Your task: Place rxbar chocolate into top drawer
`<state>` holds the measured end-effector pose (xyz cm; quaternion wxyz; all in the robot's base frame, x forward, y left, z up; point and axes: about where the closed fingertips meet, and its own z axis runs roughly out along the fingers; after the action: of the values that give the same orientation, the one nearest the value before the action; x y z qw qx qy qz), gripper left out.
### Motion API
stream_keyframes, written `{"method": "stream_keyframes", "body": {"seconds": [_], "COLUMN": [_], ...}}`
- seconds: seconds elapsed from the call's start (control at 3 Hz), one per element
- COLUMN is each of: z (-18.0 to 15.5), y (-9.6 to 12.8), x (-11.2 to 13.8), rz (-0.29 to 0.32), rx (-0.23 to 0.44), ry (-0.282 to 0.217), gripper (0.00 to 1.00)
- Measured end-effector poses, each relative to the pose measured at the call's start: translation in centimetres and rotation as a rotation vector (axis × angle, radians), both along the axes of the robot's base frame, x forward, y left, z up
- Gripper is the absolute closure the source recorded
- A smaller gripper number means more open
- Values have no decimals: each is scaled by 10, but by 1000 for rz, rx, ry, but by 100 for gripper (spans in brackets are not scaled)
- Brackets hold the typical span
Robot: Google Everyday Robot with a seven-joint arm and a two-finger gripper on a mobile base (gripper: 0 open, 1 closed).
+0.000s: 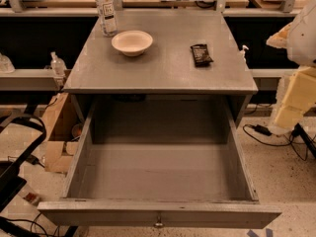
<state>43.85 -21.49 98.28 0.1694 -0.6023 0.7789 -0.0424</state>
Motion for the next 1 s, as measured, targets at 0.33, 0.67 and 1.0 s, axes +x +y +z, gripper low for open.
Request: {"method": "stream_keyframes", "body": {"seconds": [0.33, 0.67, 1.0], "z": [0, 5, -1], "y": [0, -3, -17], "x": [0, 2, 27], "rz": [0, -29, -144], "rx": [0, 9, 82], "ry": [0, -32, -96], "gripper": [0, 0, 0]}}
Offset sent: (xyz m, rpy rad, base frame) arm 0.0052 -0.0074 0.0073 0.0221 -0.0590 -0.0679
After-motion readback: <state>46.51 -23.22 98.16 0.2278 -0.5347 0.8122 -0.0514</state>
